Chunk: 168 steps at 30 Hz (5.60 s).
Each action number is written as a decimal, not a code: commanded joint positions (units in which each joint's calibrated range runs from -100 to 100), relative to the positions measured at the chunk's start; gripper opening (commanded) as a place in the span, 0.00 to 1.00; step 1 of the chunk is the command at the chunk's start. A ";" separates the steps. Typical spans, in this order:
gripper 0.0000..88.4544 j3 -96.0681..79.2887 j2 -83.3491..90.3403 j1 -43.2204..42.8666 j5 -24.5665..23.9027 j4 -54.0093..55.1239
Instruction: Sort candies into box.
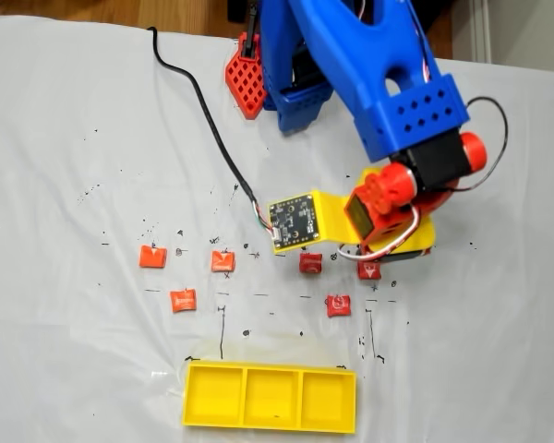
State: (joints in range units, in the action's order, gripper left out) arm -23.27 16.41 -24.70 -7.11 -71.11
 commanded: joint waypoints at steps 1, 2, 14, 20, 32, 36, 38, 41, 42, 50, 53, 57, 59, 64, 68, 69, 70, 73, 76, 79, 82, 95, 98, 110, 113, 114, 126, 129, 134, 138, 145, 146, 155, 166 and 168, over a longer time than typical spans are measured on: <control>0.23 2.74 0.64 -0.30 -0.10 1.65; 0.24 2.01 0.89 -0.48 0.00 2.22; 0.25 -1.72 -2.84 -1.93 0.24 5.74; 0.29 -2.09 -5.81 -2.30 0.34 7.30; 0.31 -2.45 -8.69 -2.75 1.27 10.16; 0.32 -2.27 -10.05 -2.75 1.32 11.39; 0.32 -2.36 -10.98 -2.75 1.37 12.13; 0.33 -3.00 -11.92 -3.02 1.42 13.44; 0.33 -3.45 -12.26 -3.11 1.32 14.34; 0.31 -3.81 -16.58 -3.56 2.00 16.22; 0.21 -3.18 -18.70 -3.74 2.83 16.55; 0.00 -2.27 -20.48 -3.65 3.13 17.04; 0.00 -2.18 -20.23 -3.56 3.03 17.04; 0.00 -2.36 -12.60 -1.48 2.78 16.30; 0.00 -0.90 -2.16 1.15 3.22 14.09; 0.00 -0.45 0.21 1.96 3.37 13.60; 0.00 0.01 2.33 2.69 3.52 13.35; 0.00 -0.36 7.51 5.04 5.42 16.71; 0.00 1.10 9.71 7.40 5.86 18.18; 0.00 2.01 10.81 9.48 5.42 20.48; 0.00 1.83 10.39 11.29 4.64 25.39; 0.00 6.47 0.38 15.46 0.78 37.91; 0.00 7.11 -1.57 15.55 0.88 37.91; 0.00 10.75 -10.73 14.46 1.22 36.69; 0.00 11.57 -11.58 14.37 1.03 35.87; 0.00 11.57 -11.66 14.28 0.98 35.79; 0.07 11.75 -12.43 13.74 1.61 35.79; 0.16 12.57 -13.02 13.74 1.71 34.64; 0.29 14.03 -13.70 13.92 1.81 32.67; 0.30 14.12 -13.61 14.01 1.86 32.27; 0.18 14.12 -12.34 14.01 2.00 31.20; 0.15 14.12 -12.00 14.01 2.05 30.79; 0.00 18.12 -9.80 13.56 2.39 19.25; 0.00 13.21 -4.03 11.02 5.81 5.09; 0.07 10.57 -3.35 10.30 6.15 5.99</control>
State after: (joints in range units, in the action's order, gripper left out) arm -9.75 6.09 -12.76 -1.98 -65.48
